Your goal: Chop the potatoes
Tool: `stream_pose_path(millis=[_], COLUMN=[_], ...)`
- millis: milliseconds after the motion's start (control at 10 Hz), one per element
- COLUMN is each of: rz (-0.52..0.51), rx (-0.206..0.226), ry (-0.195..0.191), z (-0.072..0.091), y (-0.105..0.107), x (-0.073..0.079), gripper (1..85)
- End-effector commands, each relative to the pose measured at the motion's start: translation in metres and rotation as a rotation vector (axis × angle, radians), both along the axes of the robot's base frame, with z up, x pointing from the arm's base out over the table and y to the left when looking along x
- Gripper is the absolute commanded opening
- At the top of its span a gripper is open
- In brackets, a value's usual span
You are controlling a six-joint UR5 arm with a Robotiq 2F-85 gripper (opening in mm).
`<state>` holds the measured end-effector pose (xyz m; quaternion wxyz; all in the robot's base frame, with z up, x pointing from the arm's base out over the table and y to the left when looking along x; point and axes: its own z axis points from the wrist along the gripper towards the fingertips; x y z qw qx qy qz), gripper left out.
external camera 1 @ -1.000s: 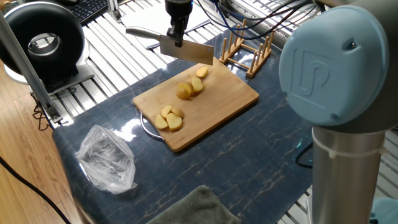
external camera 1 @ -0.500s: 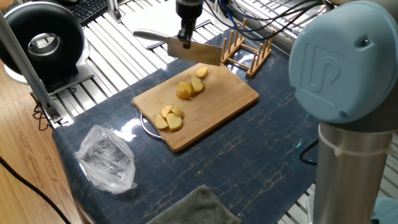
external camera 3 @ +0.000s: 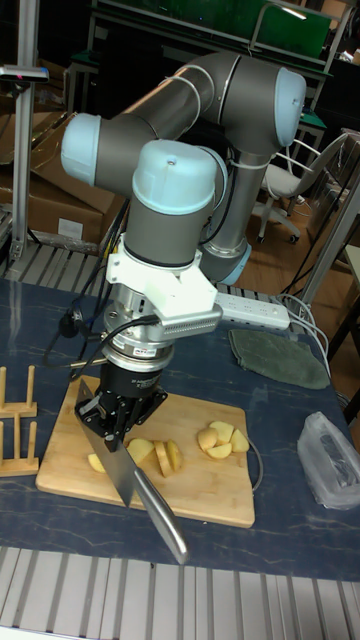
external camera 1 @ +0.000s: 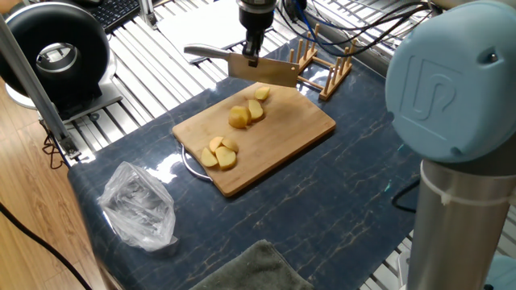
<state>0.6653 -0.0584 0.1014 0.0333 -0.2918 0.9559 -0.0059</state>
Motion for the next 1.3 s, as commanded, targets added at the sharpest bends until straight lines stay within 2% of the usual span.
stream_pose_path(millis=[0,400,1200], rz=[-0.006,-0.026,-0.039], rx=[0.008,0.013,0.025], ry=[-0.003,0.013,0.005], z=[-0.004,-0.007,-0.01], y=[-0.003,-0.003,0.002], x=[-0.007,-0.017,-0.014], gripper=[1.0,1.0,1.0])
